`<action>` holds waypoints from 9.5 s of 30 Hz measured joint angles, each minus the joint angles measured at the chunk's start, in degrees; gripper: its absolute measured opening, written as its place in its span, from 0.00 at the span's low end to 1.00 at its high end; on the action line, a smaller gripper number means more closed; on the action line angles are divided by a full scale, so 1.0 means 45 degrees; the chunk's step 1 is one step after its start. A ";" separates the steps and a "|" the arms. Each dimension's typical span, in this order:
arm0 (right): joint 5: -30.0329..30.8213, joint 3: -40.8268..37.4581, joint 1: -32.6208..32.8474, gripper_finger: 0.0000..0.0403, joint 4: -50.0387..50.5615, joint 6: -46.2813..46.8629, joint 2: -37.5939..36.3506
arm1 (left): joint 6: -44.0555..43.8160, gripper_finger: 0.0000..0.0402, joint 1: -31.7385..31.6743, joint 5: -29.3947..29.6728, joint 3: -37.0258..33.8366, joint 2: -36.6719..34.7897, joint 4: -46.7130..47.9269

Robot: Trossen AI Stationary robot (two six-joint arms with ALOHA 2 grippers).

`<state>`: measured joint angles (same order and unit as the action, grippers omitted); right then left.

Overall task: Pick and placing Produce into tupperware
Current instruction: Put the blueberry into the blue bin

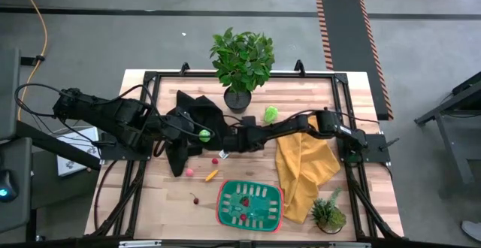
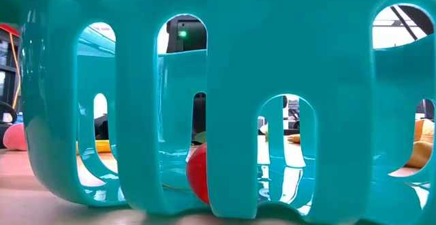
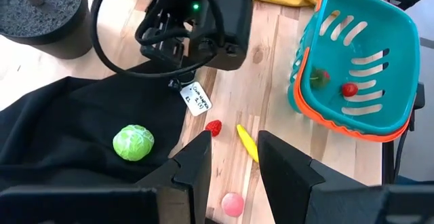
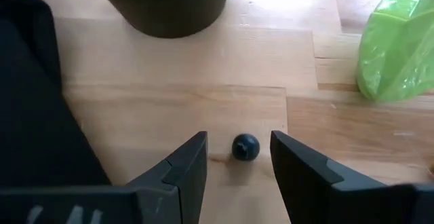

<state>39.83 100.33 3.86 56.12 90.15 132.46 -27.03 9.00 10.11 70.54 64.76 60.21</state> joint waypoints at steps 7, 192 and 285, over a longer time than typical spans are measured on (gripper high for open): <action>-0.0631 0.0000 -0.0107 0.38 -0.0024 0.0004 0.0000 | -0.0013 0.28 0.0004 0.0000 0.0000 0.0002 -0.0001; -0.0450 0.5888 0.1651 0.12 0.6032 0.1097 0.0223 | 0.1600 0.28 0.0003 -0.1826 0.0005 -0.1584 0.1139; -0.8861 0.7599 0.5279 0.12 0.4955 -0.5378 -0.0900 | -0.0396 0.28 -0.0001 -0.1331 0.0005 -0.2917 0.0956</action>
<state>-0.04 134.53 27.62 78.41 65.95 128.41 -28.81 8.99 4.12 70.57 51.64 64.51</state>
